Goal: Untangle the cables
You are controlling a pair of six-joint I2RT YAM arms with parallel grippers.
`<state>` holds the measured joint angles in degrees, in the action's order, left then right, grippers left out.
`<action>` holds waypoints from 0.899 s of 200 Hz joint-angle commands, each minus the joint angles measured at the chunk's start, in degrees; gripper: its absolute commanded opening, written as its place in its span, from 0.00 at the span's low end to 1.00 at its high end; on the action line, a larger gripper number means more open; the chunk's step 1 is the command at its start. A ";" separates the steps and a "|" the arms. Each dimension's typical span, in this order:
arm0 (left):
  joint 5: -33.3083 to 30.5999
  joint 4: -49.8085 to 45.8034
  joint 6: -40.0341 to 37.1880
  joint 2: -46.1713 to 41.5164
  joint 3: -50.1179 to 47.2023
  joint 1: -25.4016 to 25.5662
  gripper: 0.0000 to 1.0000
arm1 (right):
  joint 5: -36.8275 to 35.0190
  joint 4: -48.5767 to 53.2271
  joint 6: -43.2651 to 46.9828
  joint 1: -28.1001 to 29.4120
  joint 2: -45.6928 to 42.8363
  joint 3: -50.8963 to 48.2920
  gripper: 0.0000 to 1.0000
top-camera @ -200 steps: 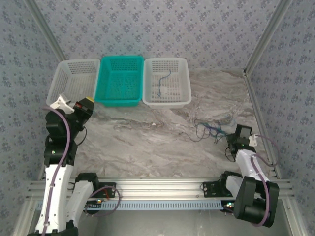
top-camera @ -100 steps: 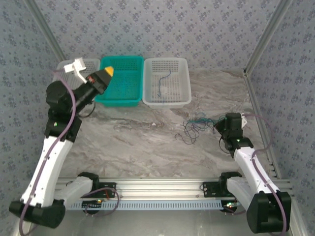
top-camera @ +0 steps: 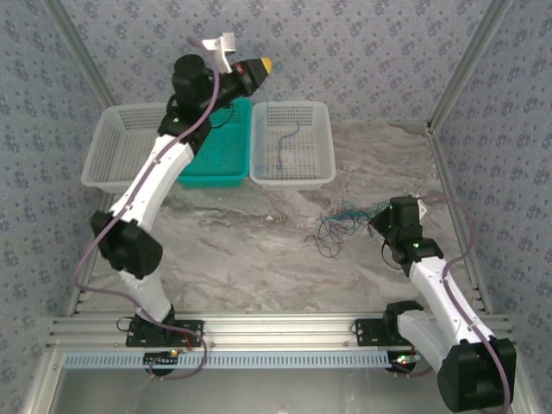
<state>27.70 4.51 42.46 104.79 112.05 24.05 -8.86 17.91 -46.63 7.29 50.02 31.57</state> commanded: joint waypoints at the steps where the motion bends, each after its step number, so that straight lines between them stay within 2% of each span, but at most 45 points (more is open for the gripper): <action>1: 1.39 -2.90 -1.40 4.85 3.17 0.36 0.00 | -0.61 1.69 0.66 0.54 -1.70 -0.25 0.00; 25: -0.95 -6.59 -3.61 9.51 2.92 0.99 0.00 | 0.50 1.72 0.39 0.62 -2.11 -0.38 0.00; 56: -7.80 -14.46 -6.20 12.57 2.16 1.85 0.00 | 1.59 1.89 1.08 0.73 -2.14 0.55 0.00; 64: -8.67 -16.41 -7.20 12.56 2.16 2.09 0.13 | 2.69 1.67 1.97 0.79 -2.12 0.89 0.00; 82: -11.25 -19.86 -9.98 10.98 2.05 2.76 0.52 | 5.67 1.34 4.67 1.00 -1.98 2.07 0.00; 94: -12.30 -21.30 -12.04 8.95 1.49 3.25 0.68 | 7.43 1.06 6.76 1.15 -1.92 2.96 0.00; 108: -12.74 -21.51 -13.56 5.73 0.01 3.65 0.79 | 9.02 0.99 9.29 1.24 -1.94 4.12 0.00; 142: -11.08 -18.58 -16.86 -4.68 -9.75 4.89 0.83 | 16.72 0.89 18.76 1.65 -1.88 8.22 0.00; 180: -4.06 -11.54 -23.36 -18.43 -23.97 8.00 0.82 | 22.98 2.35 26.96 4.42 -1.64 13.66 0.00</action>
<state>18.22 -12.75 25.61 94.78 94.48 29.87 7.94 18.81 -27.46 9.98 48.64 40.93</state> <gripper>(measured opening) 0.826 0.049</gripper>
